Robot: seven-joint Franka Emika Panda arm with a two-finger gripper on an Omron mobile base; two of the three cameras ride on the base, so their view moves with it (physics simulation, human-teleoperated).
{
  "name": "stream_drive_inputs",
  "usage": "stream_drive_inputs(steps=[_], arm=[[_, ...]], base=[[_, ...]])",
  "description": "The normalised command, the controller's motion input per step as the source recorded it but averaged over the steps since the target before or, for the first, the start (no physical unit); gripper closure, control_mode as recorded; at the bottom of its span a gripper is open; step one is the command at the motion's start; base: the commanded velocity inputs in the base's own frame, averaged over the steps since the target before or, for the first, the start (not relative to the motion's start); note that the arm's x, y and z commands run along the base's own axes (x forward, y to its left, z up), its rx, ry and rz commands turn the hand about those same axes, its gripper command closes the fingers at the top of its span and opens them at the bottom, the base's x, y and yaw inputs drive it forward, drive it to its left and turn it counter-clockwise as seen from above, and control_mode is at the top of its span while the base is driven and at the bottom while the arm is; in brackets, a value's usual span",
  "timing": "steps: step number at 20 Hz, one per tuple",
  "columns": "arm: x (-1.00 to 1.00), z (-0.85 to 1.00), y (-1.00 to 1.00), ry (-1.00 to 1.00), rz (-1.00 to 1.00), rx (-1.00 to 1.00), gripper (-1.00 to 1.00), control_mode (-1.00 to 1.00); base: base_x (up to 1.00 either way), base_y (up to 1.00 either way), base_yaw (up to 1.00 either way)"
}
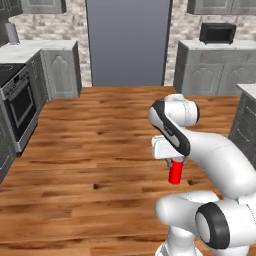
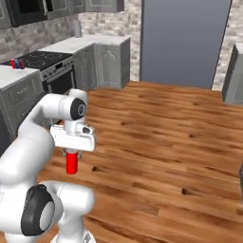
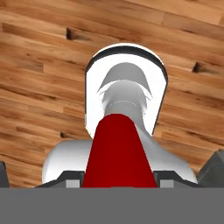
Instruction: Four empty soda cans are scattered around the kitchen. Gather all the cans and cluster them next to the stove for recycling.
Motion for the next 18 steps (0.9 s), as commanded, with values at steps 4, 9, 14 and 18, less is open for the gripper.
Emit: stream_drive_inputs(steps=[4, 9, 14, 18], arm=[[0.00, 0.00, 0.00, 0.00, 0.00, 0.00, 1.00, 1.00], [0.00, 0.00, 0.00, 0.00, 0.00, 0.00, 1.00, 1.00], [0.00, 0.00, 0.00, 0.00, 0.00, 0.00, 1.00, 1.00], [0.00, 0.00, 0.00, 0.00, 0.00, 0.00, 1.00, 1.00]], base=[[0.58, 0.00, 0.41], [0.61, 0.00, 0.50], [0.84, -0.01, 0.50], [1.00, -0.07, 0.50]])
